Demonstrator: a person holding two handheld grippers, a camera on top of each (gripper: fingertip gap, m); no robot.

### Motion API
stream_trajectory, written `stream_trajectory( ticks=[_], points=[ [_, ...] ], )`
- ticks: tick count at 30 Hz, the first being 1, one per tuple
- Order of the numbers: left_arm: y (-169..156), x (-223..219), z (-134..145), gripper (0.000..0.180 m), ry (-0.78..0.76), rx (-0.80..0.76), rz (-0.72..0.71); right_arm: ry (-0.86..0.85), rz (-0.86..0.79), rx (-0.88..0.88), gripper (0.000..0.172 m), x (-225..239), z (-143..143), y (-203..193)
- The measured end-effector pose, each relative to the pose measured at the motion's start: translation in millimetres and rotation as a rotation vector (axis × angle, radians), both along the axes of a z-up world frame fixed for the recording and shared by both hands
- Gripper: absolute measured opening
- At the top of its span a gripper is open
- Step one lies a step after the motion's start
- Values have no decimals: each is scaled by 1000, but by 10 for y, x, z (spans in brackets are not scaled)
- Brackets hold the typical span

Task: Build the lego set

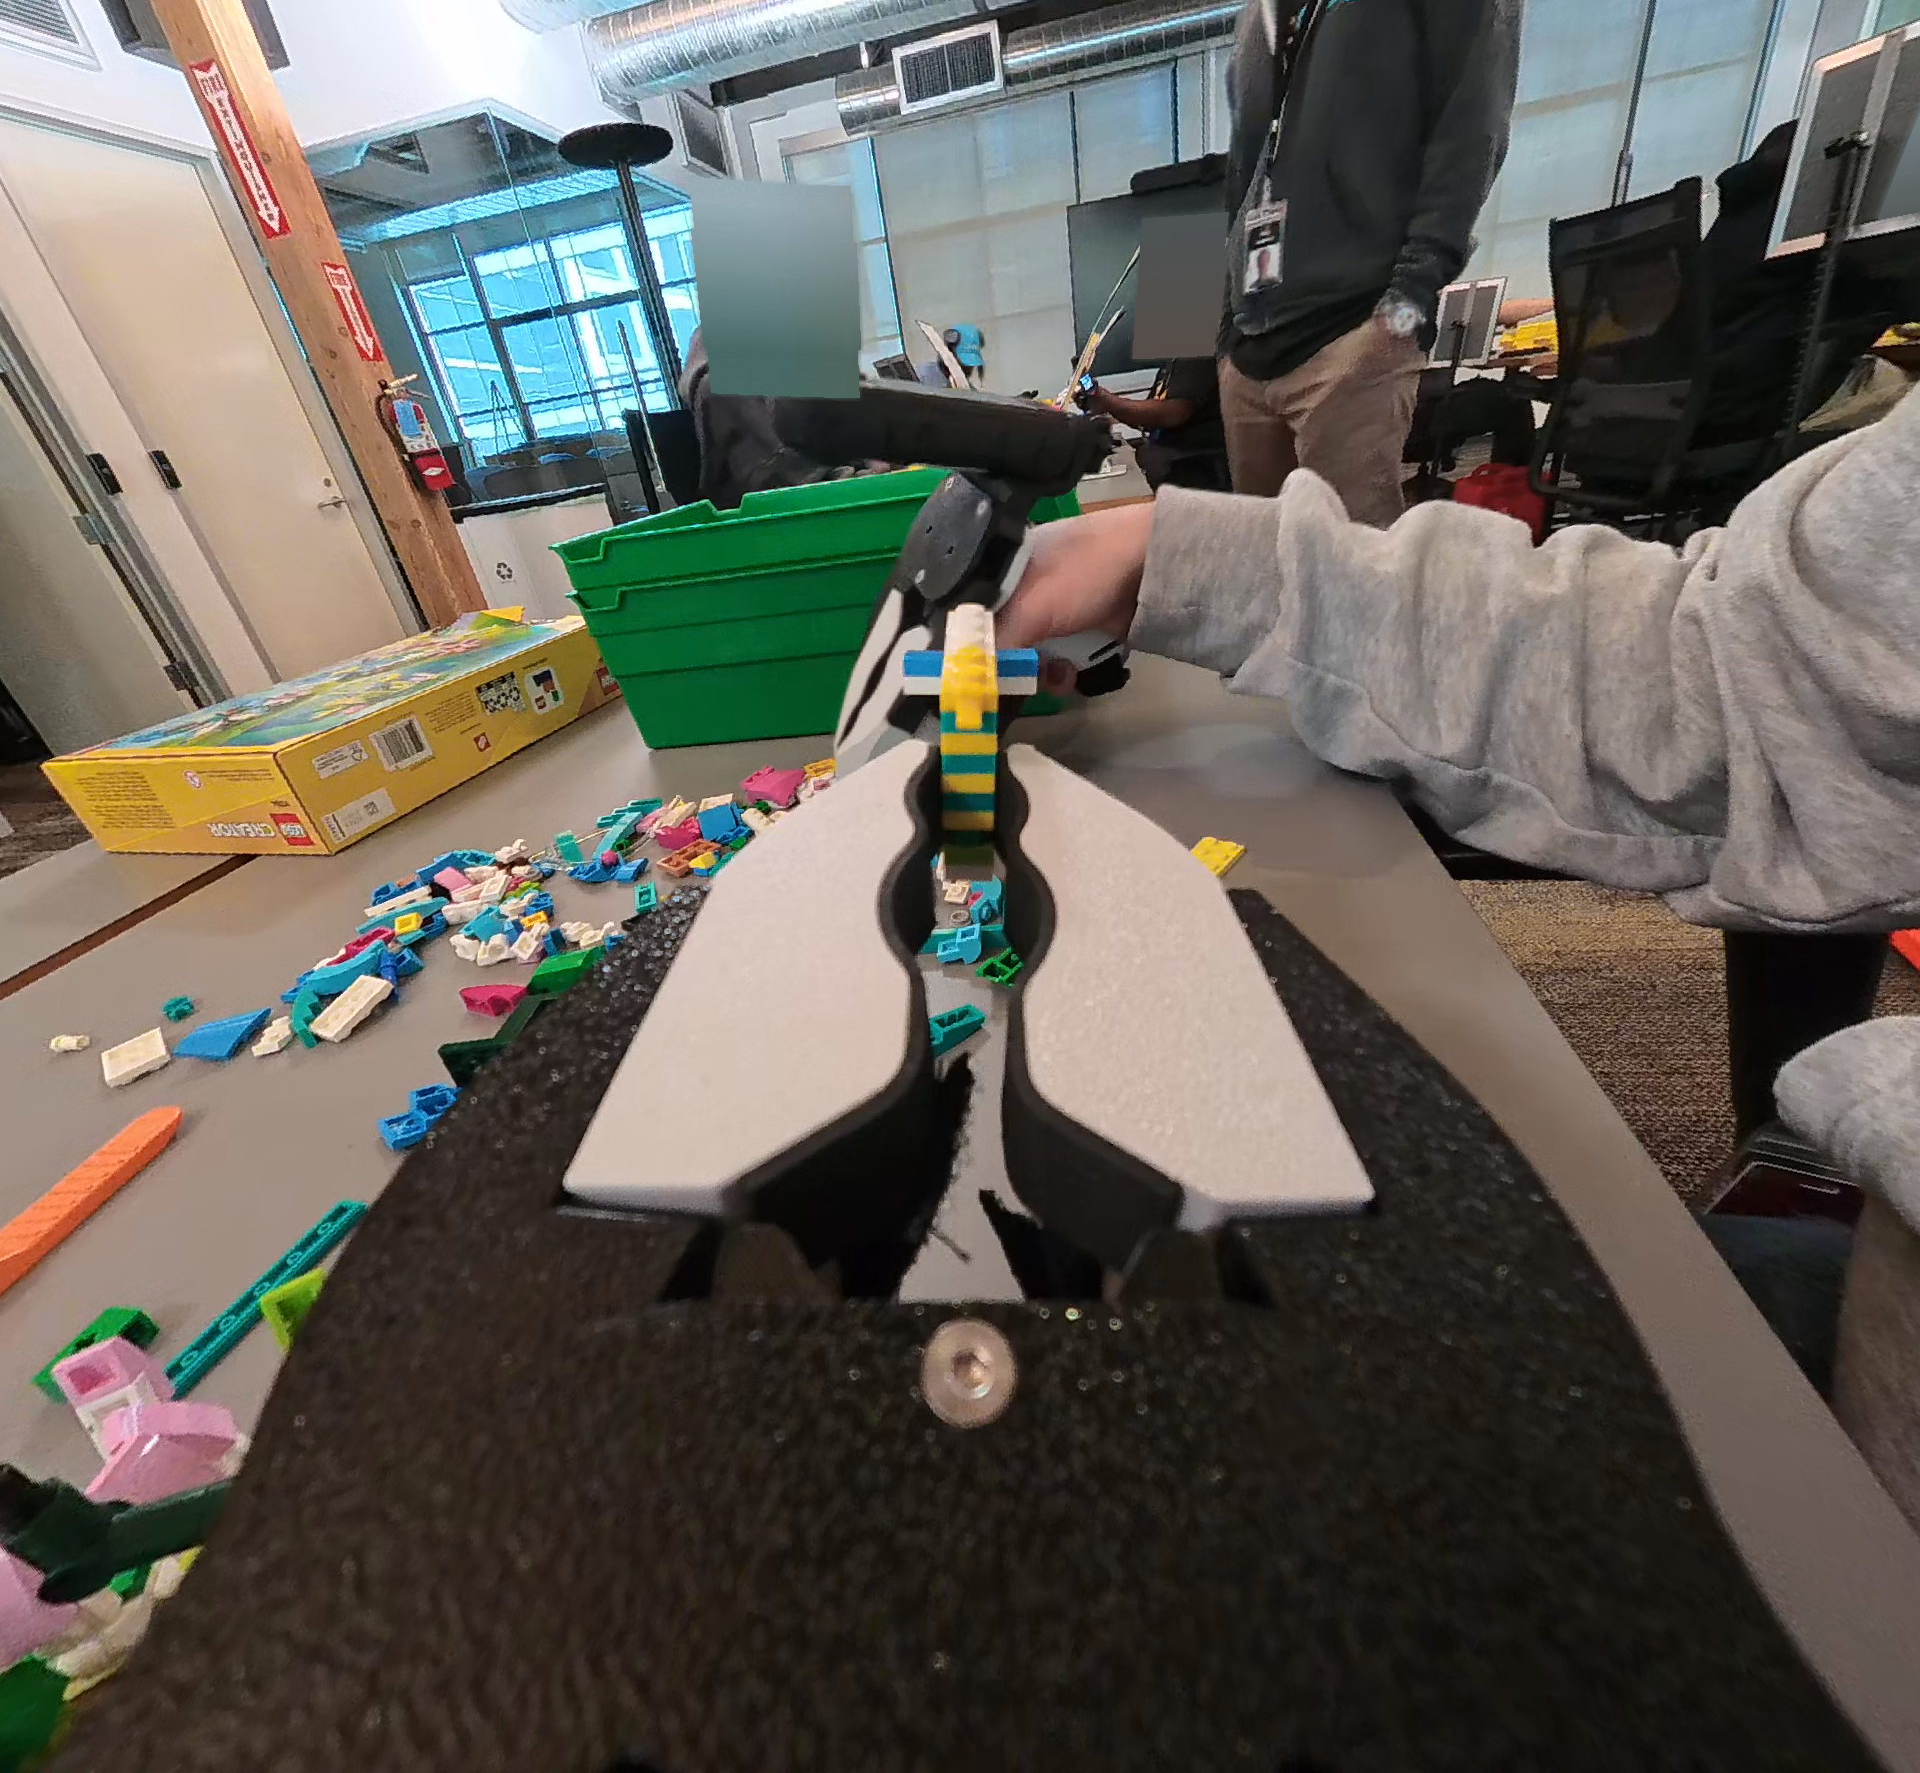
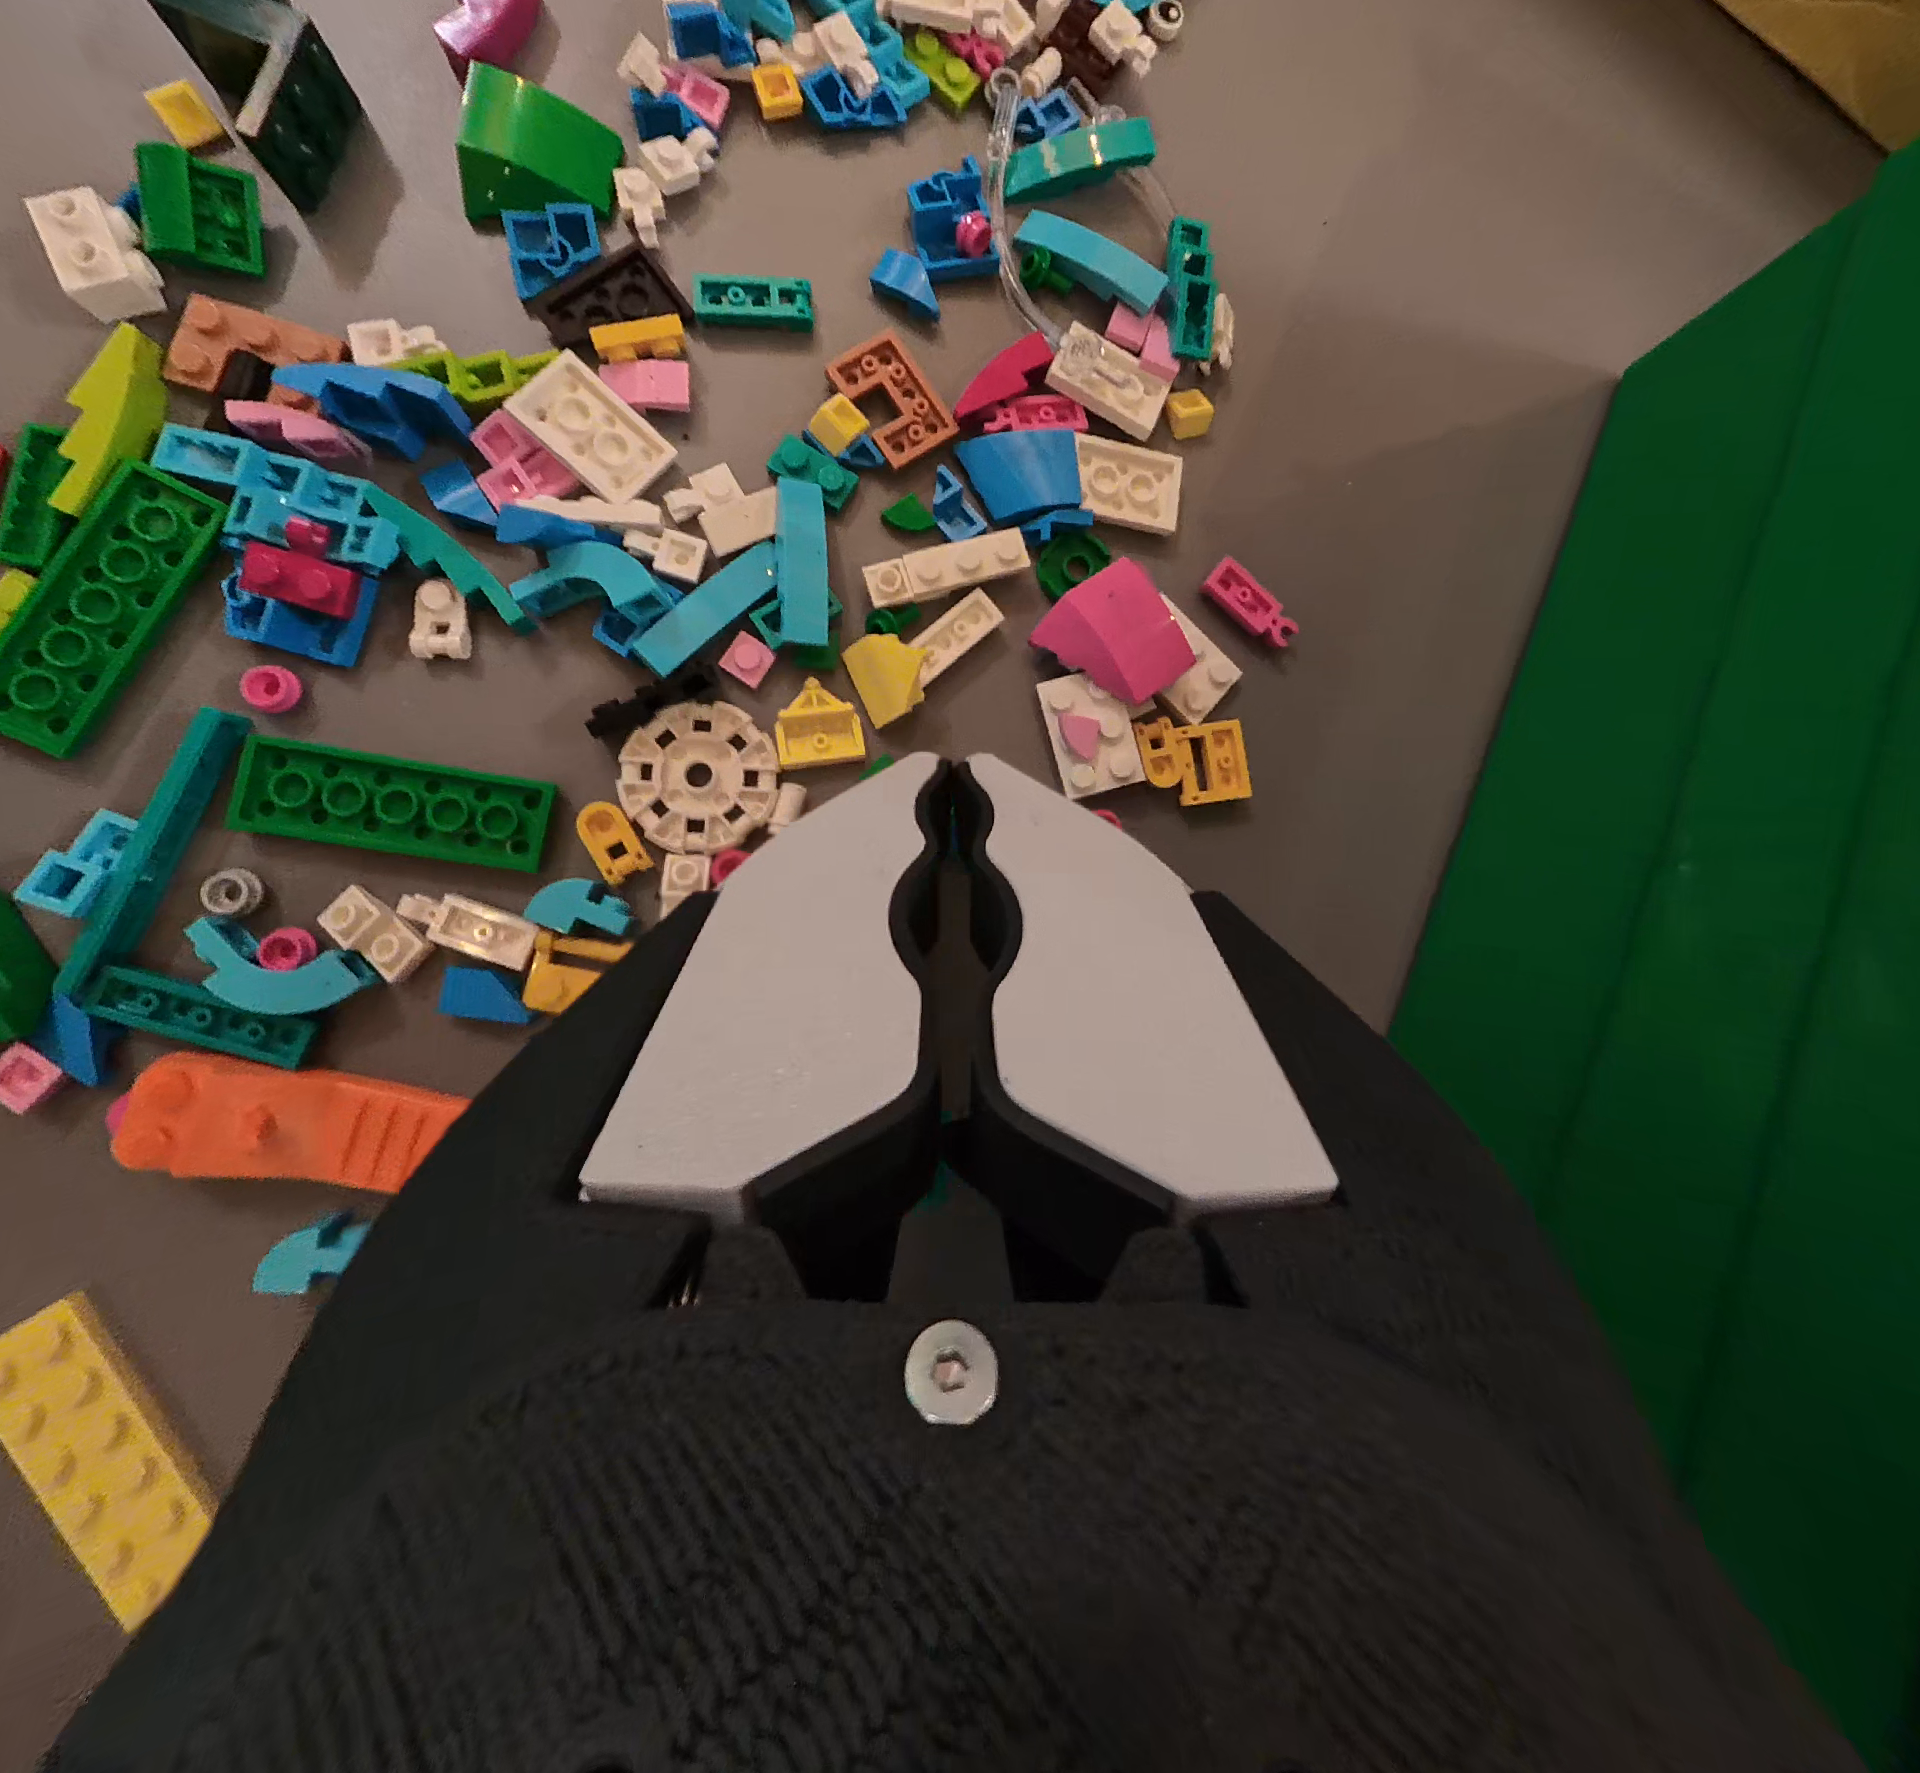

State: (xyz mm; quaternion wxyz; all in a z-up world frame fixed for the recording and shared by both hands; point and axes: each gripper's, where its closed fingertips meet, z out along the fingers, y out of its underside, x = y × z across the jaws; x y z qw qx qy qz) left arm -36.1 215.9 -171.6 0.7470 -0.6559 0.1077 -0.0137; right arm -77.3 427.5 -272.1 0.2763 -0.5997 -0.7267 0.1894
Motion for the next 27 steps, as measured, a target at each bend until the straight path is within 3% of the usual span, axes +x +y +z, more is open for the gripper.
stream_trajectory(
  ticks=[10,14,16,27],
  points=[
    [1,2,-4,8,4,-2,0,66,-12,-113,22,-202,-29,-124],
    [1,3,-6,8,6,-3,-1,39,-22,-151,20,-212,-70,-137],
    [1,2,-7,8,6,-3,-1,31,-15,-151,11,-209,-74,-145],
    [1,-6,-7,8,9,-2,-1,-66,-67,-10,6,4,-54,83]
  ],
)
